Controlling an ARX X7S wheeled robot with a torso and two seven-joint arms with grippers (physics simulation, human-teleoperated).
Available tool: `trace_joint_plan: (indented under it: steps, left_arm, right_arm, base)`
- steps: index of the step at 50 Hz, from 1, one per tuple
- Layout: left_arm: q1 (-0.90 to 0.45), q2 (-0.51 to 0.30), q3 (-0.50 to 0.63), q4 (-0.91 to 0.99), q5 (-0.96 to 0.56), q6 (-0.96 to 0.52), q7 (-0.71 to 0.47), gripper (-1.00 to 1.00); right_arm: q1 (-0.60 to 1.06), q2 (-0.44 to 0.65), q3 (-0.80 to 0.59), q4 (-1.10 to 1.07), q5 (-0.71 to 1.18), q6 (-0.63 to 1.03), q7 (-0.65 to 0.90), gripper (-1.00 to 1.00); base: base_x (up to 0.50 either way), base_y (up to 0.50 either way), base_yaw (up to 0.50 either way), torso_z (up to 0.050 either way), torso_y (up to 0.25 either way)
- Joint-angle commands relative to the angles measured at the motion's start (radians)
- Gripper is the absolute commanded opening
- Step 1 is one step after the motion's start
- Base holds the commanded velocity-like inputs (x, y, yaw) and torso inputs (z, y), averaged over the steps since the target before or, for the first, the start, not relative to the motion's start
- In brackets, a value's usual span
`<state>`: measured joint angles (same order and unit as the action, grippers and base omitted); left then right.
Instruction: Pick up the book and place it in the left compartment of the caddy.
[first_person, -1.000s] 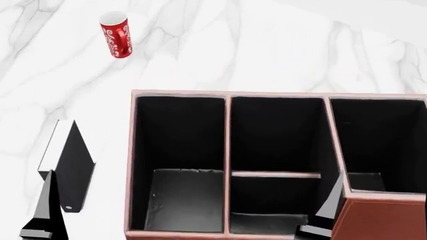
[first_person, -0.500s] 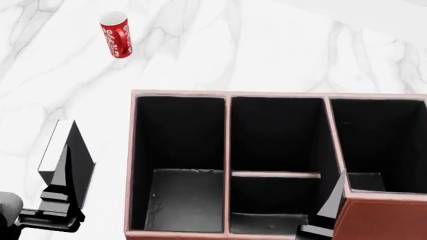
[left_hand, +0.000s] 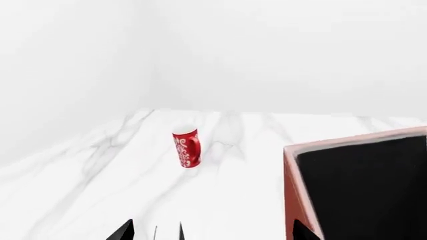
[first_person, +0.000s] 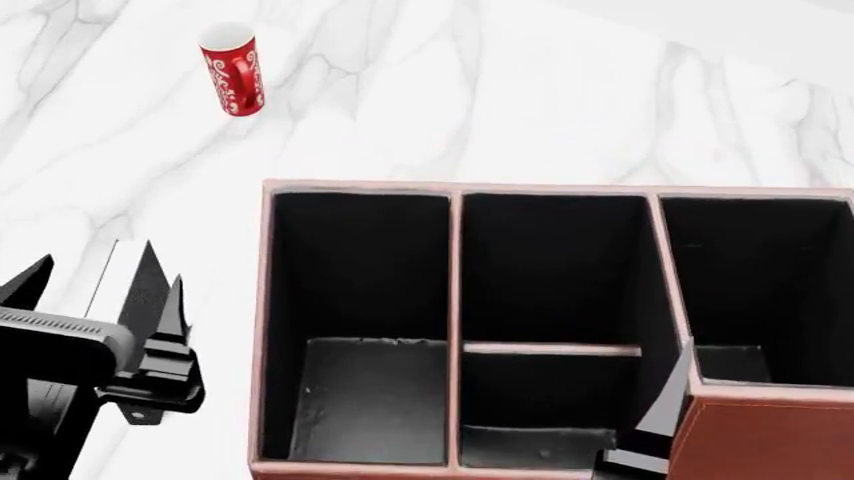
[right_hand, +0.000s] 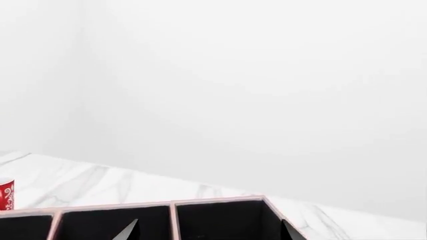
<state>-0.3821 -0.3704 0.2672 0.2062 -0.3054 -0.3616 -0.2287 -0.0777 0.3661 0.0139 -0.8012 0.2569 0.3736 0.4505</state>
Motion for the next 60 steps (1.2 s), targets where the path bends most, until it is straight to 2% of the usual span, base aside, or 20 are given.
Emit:
trace_joint_plan:
  steps: [1, 23, 60]
  left_arm:
    - [-0.056, 0.019, 0.039, -0.165, 0.044, 0.033, 0.018, 1.00]
    - [-0.108, 0.041, 0.032, -0.352, 0.033, 0.030, 0.029, 1.00]
    - [-0.149, 0.075, -0.011, -0.596, -0.002, 0.157, 0.061, 1.00]
  right_arm:
    - [0.001, 0.003, 0.001, -0.001, 0.005, 0.001, 0.004, 1.00]
    - [0.006, 0.008, -0.010, 0.005, 0.011, 0.002, 0.007, 1.00]
    - [0.007, 0.017, -0.020, 0.009, 0.015, -0.003, 0.016, 1.00]
  base:
    - [0.00, 0.00, 0.00, 0.000, 0.000]
    - [0.00, 0.00, 0.00, 0.000, 0.000]
    - [0.00, 0.00, 0.00, 0.000, 0.000]
